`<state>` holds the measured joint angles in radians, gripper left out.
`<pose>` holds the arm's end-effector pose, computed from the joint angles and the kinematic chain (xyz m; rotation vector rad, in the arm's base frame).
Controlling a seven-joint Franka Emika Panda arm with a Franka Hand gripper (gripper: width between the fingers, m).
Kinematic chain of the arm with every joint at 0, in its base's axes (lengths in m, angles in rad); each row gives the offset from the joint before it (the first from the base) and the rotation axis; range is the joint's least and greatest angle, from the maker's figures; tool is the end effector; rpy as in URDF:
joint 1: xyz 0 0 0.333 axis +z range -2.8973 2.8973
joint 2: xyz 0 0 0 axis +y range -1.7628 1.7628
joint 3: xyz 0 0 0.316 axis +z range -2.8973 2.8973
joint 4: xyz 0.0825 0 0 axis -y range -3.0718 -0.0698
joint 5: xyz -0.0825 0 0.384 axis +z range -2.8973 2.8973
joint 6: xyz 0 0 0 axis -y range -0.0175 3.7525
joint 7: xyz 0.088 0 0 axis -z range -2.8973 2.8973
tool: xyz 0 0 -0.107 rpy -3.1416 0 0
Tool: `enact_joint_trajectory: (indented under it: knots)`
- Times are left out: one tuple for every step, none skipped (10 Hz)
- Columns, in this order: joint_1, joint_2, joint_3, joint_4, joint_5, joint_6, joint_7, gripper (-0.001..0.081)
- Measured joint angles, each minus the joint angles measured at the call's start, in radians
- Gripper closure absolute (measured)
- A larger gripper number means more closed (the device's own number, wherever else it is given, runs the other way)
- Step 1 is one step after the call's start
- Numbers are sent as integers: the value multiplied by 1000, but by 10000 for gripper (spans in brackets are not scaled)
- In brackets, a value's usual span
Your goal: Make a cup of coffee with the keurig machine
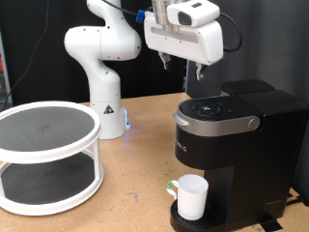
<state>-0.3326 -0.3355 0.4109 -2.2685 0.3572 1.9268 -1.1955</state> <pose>0.4519 0.0702 0.4798 -2.5042 -1.5725 -0.1315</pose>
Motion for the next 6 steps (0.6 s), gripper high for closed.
enact_joint_trajectory:
  knots:
    - [0,5,9,7,-5,16,16,3]
    - [0,15,17,20,-5,33,40,3]
    - [-1,31,25,37,-7,43,62,3]
    - [-1,49,30,60,-14,43,83,3]
    - [-1,70,35,86,-22,43,101,3]
    - [-1,93,39,114,-34,43,119,3]
